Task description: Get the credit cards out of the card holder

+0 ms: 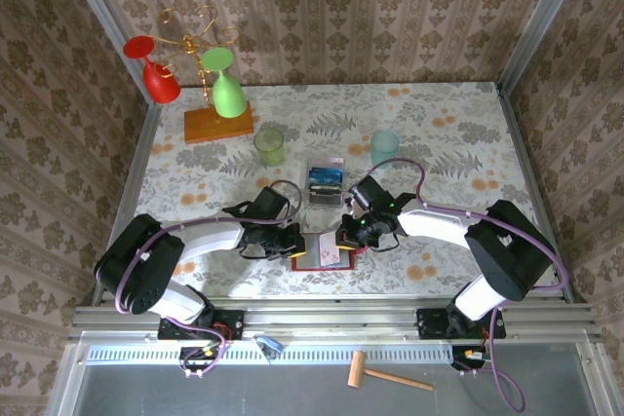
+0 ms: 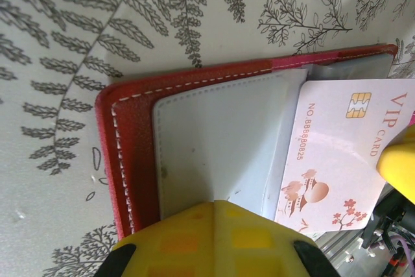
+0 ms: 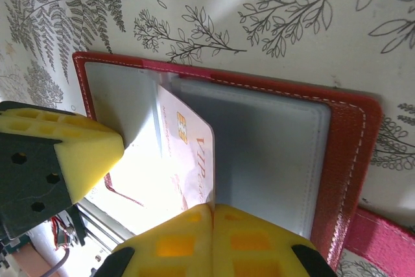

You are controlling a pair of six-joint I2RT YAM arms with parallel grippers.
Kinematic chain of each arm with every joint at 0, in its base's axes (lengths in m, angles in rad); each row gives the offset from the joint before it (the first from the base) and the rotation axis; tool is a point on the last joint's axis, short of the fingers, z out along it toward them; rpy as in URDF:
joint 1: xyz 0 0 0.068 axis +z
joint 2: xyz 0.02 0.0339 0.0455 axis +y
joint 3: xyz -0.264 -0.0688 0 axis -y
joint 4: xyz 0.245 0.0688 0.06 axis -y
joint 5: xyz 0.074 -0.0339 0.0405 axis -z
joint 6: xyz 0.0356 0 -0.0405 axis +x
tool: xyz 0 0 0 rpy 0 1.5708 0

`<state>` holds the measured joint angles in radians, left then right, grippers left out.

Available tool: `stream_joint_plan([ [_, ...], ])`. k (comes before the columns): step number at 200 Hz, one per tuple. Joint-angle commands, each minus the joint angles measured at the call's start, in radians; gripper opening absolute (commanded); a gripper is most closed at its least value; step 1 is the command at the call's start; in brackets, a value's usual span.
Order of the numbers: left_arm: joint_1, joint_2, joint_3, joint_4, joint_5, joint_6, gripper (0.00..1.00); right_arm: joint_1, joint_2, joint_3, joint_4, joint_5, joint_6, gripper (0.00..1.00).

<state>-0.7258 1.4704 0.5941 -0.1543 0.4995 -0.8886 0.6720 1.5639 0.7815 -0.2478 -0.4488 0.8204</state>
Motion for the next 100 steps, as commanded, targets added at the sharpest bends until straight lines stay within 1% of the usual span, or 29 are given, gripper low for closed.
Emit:
stream_joint_plan([
  [1,0.002,-0.013,-0.027,-0.027,-0.007,0.009,0.0,-0.005,-0.023,0.022,-0.077,0.048,-0.021,0.04],
  [34,0.001,-0.006,-0.039,-0.003,0.002,-0.001,0.0,-0.005,-0.034,0.028,-0.084,0.051,-0.018,0.04],
  [100,0.001,-0.002,-0.037,0.002,0.003,0.002,0.0,0.014,-0.022,0.028,-0.043,0.032,0.023,0.05],
])
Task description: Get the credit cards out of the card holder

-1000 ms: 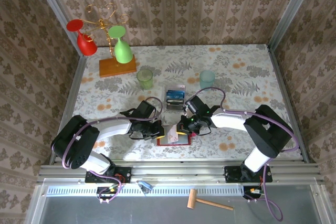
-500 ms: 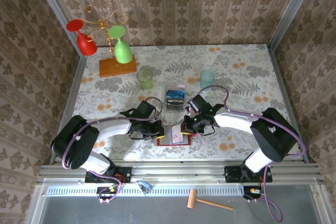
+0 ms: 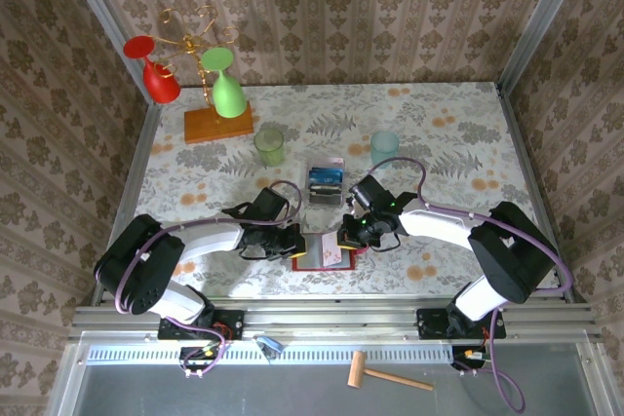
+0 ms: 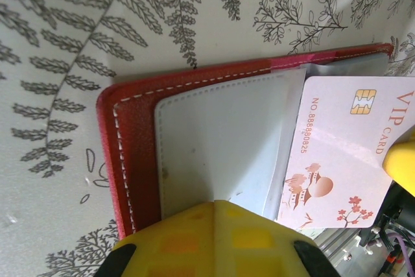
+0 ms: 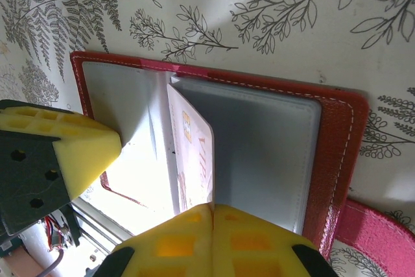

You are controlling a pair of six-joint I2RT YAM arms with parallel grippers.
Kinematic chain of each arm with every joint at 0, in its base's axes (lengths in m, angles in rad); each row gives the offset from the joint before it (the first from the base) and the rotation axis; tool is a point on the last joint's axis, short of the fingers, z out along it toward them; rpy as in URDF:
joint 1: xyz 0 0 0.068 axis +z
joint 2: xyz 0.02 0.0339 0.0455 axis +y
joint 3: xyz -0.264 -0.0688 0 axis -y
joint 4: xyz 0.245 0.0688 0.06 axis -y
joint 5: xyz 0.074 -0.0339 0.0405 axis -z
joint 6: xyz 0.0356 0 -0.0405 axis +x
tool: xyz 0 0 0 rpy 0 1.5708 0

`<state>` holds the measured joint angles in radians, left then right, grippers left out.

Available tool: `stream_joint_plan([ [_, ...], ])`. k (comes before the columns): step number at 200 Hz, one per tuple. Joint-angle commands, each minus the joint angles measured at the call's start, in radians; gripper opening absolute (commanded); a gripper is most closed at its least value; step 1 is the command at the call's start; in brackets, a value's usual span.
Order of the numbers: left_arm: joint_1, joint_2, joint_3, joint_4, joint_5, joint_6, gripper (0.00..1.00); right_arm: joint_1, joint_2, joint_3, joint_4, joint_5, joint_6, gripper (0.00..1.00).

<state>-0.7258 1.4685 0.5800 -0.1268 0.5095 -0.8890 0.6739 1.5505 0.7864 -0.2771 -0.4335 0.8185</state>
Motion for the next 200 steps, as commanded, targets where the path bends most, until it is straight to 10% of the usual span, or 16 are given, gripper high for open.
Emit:
stream_joint_plan([
  [1,0.001,0.0,-0.023,-0.025,-0.007,0.002,0.0,0.013,-0.007,0.024,-0.013,0.016,0.027,0.05],
  [200,0.008,0.017,-0.031,-0.006,0.005,0.007,0.0,0.065,-0.027,0.025,0.019,0.006,0.107,0.12],
])
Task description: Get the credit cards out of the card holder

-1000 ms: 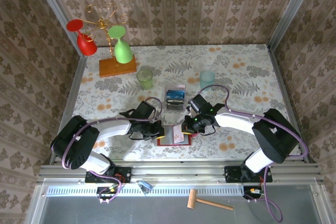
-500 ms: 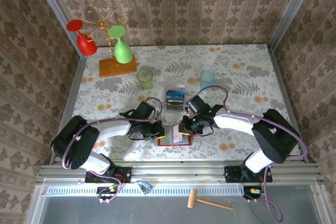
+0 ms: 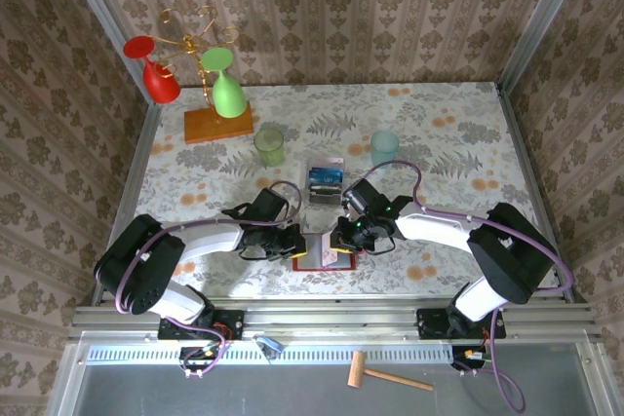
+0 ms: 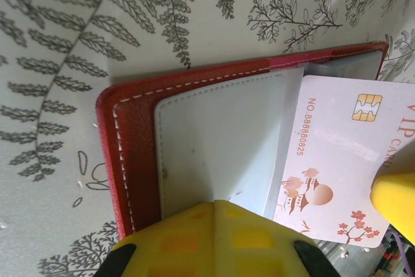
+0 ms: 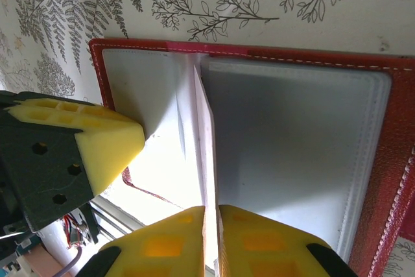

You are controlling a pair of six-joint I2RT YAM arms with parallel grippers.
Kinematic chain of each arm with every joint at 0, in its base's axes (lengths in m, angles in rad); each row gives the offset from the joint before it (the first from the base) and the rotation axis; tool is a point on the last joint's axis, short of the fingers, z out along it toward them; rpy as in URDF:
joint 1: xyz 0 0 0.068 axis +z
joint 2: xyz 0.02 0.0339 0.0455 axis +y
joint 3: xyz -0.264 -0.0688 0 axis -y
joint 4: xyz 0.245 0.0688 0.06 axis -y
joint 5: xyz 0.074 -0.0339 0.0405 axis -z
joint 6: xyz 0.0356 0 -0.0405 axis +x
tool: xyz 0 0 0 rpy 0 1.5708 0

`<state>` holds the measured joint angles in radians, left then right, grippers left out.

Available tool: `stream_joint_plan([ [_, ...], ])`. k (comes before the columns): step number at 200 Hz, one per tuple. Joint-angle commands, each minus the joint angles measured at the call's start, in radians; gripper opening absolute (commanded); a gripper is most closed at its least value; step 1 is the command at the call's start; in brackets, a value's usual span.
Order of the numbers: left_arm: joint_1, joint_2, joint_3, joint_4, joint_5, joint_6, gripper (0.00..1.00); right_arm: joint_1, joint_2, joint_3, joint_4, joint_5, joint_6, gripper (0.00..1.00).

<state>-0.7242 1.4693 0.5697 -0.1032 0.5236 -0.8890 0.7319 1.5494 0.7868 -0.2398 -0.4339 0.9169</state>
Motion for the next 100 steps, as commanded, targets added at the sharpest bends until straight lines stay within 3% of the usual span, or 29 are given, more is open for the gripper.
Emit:
stream_joint_plan([
  [1,0.007,0.016,-0.021,-0.03,-0.01,0.007,0.0,0.007,-0.026,0.025,-0.018,0.006,0.008,0.12],
  [100,0.012,-0.021,-0.005,-0.032,0.003,-0.006,0.03,0.007,-0.054,0.047,-0.073,0.031,-0.021,0.09],
])
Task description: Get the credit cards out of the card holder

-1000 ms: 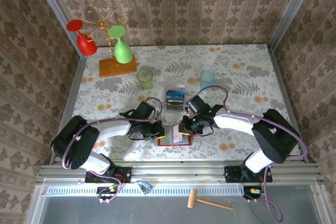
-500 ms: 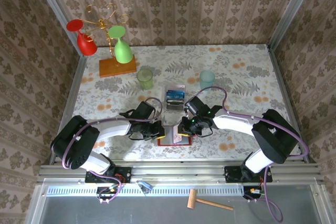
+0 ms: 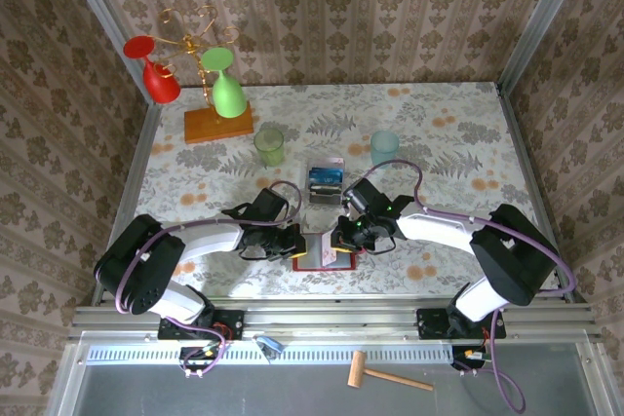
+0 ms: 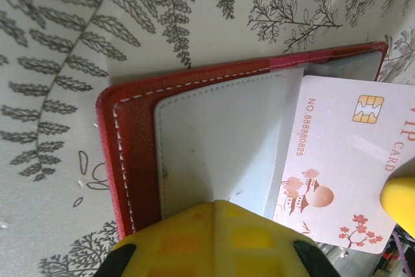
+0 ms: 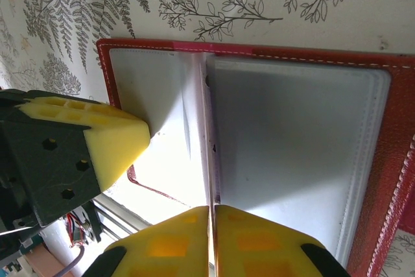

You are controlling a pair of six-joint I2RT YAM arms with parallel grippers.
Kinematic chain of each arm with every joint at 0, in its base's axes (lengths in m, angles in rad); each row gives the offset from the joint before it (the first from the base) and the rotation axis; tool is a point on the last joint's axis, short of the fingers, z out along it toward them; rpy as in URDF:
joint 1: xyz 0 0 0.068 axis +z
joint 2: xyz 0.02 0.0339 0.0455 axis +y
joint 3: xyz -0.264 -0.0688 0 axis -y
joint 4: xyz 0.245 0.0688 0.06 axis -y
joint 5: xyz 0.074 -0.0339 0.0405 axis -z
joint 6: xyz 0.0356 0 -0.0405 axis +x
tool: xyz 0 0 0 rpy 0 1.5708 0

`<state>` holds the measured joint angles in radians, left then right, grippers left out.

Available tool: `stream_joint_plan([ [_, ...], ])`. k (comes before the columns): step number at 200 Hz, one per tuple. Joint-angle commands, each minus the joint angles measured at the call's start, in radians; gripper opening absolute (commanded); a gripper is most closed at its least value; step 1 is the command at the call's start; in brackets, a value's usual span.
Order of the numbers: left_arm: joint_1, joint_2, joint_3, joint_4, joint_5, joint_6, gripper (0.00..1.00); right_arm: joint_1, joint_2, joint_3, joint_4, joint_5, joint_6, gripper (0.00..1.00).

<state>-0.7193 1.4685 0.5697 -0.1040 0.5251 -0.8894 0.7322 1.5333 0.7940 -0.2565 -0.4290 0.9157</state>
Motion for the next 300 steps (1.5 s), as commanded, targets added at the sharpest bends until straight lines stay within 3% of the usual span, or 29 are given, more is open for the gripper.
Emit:
stream_joint_plan([
  [1,0.007,-0.021,-0.005,-0.031,0.002,-0.007,0.03,0.006,-0.038,0.039,-0.058,0.027,-0.022,0.09],
  [101,0.048,-0.134,0.002,-0.077,-0.018,-0.003,0.09,-0.03,-0.072,0.164,-0.314,0.085,-0.247,0.0],
  [216,0.138,-0.291,-0.067,-0.137,-0.03,0.019,0.14,-0.048,0.03,0.431,-0.656,0.223,-1.211,0.0],
  [252,0.158,-0.326,-0.09,-0.137,-0.034,0.009,0.14,-0.05,0.093,0.562,-0.77,0.258,-1.417,0.0],
  [300,0.181,-0.382,-0.111,-0.17,-0.052,0.011,0.16,-0.077,0.237,0.776,-0.889,0.334,-1.541,0.0],
])
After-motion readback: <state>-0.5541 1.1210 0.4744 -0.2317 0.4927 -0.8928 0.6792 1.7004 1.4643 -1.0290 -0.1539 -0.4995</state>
